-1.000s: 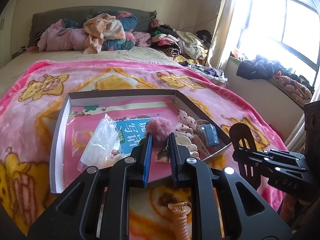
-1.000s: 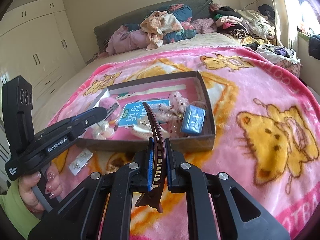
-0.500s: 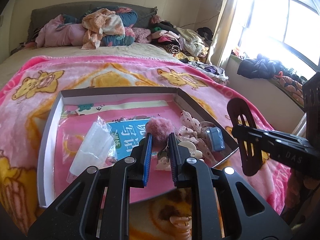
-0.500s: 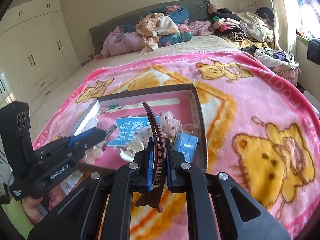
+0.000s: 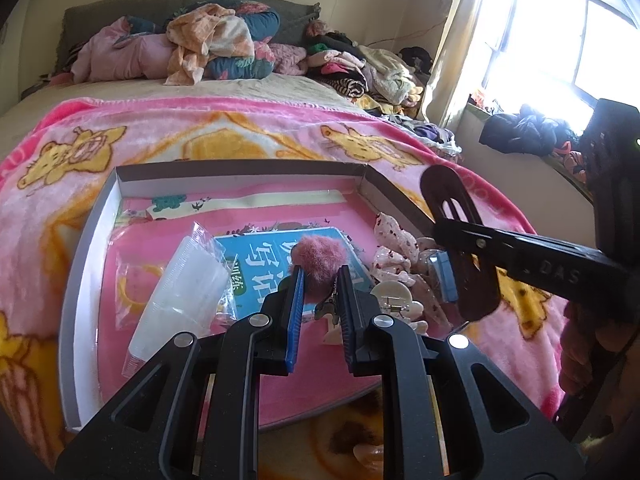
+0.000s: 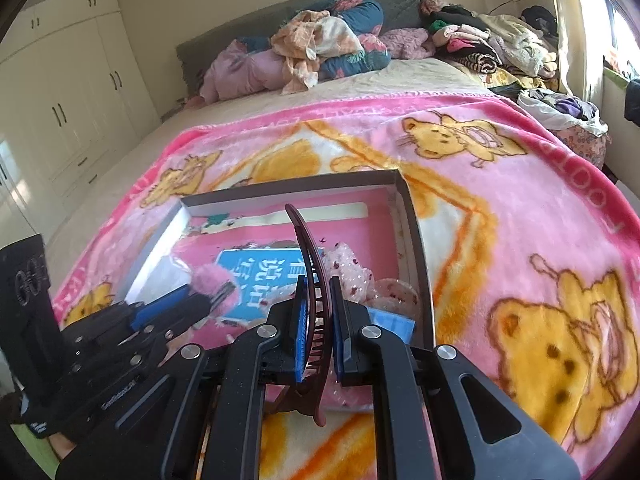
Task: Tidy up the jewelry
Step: 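Carry the pink pompom and mauve oval clip into the box with both tools, then open both tools to release the pompom and oval clip in the box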
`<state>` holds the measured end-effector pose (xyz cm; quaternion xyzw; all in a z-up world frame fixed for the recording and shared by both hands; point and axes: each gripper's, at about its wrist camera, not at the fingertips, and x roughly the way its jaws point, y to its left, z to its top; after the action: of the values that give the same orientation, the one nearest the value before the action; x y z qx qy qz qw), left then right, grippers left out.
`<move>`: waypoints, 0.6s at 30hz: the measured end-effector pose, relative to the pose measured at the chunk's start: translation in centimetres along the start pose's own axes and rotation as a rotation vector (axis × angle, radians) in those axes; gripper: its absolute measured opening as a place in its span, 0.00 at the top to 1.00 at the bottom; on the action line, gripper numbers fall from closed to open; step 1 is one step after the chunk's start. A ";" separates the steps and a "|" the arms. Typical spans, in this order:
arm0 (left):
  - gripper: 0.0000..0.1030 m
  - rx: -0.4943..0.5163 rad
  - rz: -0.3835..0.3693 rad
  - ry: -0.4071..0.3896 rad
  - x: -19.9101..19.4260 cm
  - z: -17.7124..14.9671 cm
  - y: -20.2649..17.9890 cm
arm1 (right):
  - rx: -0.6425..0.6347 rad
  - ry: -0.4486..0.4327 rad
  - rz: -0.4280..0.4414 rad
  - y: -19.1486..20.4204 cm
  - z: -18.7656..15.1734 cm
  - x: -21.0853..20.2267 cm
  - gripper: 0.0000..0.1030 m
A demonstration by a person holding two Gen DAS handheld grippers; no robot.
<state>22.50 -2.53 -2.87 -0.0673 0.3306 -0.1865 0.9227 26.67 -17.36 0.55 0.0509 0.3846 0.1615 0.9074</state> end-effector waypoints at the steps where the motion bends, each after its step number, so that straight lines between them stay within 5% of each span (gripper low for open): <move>1: 0.90 -0.001 0.000 0.001 0.1 0.0 0.0 | -0.003 0.002 -0.004 0.0 0.1 0.3 0.90; 14: 0.90 -0.008 -0.004 0.022 0.8 -0.5 0.1 | 0.004 0.046 -0.027 -0.7 -0.6 3.0 0.89; 18: 0.90 -0.009 -0.001 0.024 0.9 -0.5 0.0 | 0.009 0.021 -0.023 -1.0 -0.8 2.3 0.77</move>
<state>22.84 -2.89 -3.78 -0.0694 0.3426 -0.1864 0.9182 27.89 -17.57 -1.82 0.0489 0.3953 0.1500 0.9049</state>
